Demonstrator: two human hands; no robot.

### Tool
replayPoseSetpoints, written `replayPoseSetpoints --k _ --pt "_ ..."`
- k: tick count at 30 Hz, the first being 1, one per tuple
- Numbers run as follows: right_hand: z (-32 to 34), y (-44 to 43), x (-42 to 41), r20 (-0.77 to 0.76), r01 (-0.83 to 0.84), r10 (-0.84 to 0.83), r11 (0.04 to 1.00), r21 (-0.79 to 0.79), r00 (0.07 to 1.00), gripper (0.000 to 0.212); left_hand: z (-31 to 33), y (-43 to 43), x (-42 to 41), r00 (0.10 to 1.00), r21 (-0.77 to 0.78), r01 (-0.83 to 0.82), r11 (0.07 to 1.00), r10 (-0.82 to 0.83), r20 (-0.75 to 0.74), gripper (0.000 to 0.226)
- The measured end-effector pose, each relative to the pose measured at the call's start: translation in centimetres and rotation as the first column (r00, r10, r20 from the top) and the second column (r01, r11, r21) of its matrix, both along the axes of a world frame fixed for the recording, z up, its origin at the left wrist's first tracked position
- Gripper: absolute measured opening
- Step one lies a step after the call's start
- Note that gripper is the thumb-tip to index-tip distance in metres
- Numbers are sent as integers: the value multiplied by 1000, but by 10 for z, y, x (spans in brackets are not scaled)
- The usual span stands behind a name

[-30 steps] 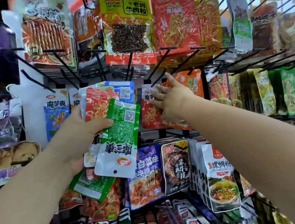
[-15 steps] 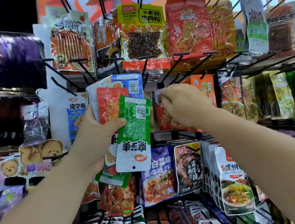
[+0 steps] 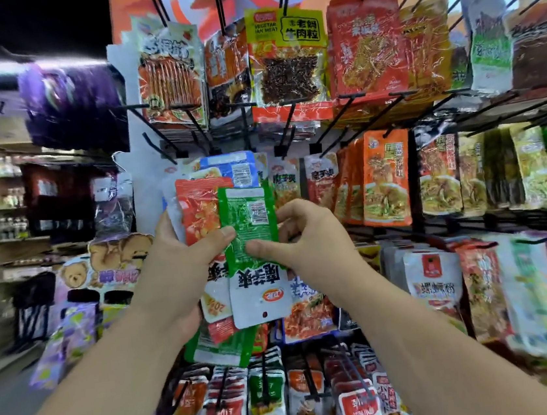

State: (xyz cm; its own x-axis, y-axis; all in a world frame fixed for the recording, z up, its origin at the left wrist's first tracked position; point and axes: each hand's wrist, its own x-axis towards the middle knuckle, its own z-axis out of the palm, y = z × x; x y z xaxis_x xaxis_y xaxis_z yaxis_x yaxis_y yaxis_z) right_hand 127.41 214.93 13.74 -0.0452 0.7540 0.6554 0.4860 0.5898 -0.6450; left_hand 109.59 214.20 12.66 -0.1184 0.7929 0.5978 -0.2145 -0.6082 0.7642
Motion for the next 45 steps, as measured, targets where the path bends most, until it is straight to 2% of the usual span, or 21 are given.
replayPoseSetpoints --k 2,6,8,11,14,16,21,25,28,31,33,35,37,39,42,43,45 --pt "-5 -3 -1 15 -22 22 1000 2 1000 53 -5 -4 -5 1000 -36 13 999 -12 9 50" --pt "-9 -6 6 37 -27 27 999 19 999 64 -12 -9 -11 999 -85 8 996 -4 42 43" --pt "-8 -5 10 47 -42 40 999 33 998 62 -13 -10 -13 998 -104 -5 995 12 66 37" --pt "-8 -1 15 79 -65 59 995 70 995 47 -15 -12 -15 998 -130 -37 991 44 51 37" --pt "-1 -7 18 131 -75 58 989 126 990 16 -16 -14 -19 998 -140 -60 988 63 19 37" --pt "7 -13 15 131 -101 78 978 180 988 9 -16 -15 -23 998 -152 -60 987 63 18 37" --pt "20 -10 16 110 -96 53 897 432 992 15 -16 -17 -31 997 -164 -33 986 44 58 32" --pt "19 -12 21 155 -8 -102 811 584 983 21 -12 -19 -37 996 -150 -18 988 30 79 29" --pt "10 -4 23 231 10 -196 783 622 953 24 -7 -20 -39 993 -140 -24 990 39 108 29" --pt "6 0 24 252 -6 -169 819 573 953 23 1 -20 -37 994 -128 -22 992 35 101 31" --pt "5 0 22 225 13 -135 881 473 965 27 6 -19 -35 995 -122 -28 992 40 93 31" --pt "4 2 21 110 -18 -11 965 260 994 34 8 -16 -32 995 -122 -33 992 44 86 30" --pt "5 2 17 -101 -114 126 987 115 987 34 8 -13 -30 996 -129 -30 991 41 78 31" --pt "7 3 13 -214 -57 88 987 147 973 36 7 -8 -29 997 -133 -30 991 39 70 33" --pt "13 10 13 -337 -30 72 991 127 939 13 7 0 -31 997 -134 -38 990 47 59 33" --pt "16 12 13 -358 -46 76 995 91 930 16 7 3 -31 997 -132 -45 990 52 53 33" --pt "26 18 13 -388 -52 53 999 13 920 36 10 10 -32 997 -126 -58 990 64 47 35"
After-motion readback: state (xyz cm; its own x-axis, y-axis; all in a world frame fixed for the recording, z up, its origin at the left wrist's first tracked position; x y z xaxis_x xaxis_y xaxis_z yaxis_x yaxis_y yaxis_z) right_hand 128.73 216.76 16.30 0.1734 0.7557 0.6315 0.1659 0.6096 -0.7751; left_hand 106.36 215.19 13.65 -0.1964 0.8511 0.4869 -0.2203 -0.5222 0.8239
